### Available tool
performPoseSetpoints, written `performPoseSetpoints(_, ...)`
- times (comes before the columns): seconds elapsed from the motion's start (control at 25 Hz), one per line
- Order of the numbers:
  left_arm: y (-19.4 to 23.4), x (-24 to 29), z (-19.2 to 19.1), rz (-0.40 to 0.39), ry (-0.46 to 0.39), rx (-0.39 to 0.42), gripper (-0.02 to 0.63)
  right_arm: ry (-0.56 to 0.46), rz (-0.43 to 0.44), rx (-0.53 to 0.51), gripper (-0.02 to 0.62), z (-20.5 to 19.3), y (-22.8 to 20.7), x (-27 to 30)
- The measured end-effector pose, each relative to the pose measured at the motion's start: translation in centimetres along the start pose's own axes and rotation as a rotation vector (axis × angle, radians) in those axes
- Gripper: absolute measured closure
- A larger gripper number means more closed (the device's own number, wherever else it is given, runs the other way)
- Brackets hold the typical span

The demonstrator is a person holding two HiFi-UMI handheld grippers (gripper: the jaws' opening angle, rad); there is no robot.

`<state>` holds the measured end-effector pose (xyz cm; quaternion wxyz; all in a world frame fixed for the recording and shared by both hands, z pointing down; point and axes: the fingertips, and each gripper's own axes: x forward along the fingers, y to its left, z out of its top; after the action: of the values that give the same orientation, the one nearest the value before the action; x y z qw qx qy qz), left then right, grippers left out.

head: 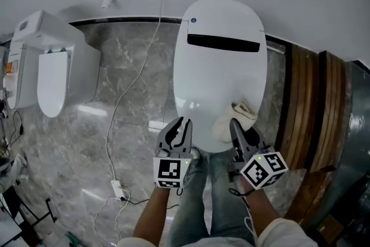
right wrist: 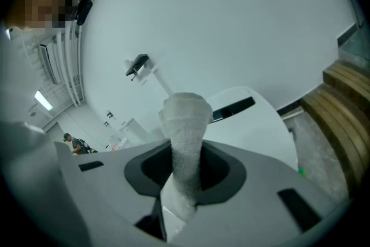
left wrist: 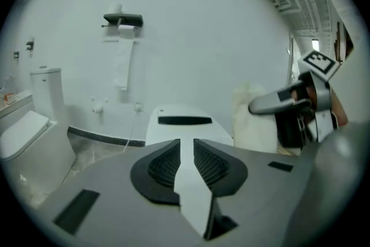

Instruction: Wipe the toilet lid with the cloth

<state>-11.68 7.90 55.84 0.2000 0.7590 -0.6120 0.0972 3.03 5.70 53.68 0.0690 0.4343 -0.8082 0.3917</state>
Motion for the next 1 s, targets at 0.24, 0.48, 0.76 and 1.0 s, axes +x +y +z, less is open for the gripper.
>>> performPoseSetpoints(0.24, 7.2, 5.7, 5.6, 0.195, 0.035, -0.077, 0.564, 0.095, 0.072, -0.009, 0.502, 2.1, 2.3, 12.5)
performPoseSetpoints(0.48, 13.1, 9.2, 3.9, 0.327, 0.085, -0.166, 0.594, 0.233, 0.116, -0.004, 0.5, -0.5, 2.6, 25.2)
performPoseSetpoints(0.76, 13.5, 10.9, 2.5, 0.344, 0.094, -0.198, 0.594, 0.361, 0.104, 0.034, 0.502, -3.2, 1.0, 30.6)
performPoseSetpoints(1.0, 10.3, 14.0, 1.6, 0.283, 0.139, -0.18, 0.594, 0.382, 0.038, -0.01, 0.501, -1.2, -2.3, 29.2)
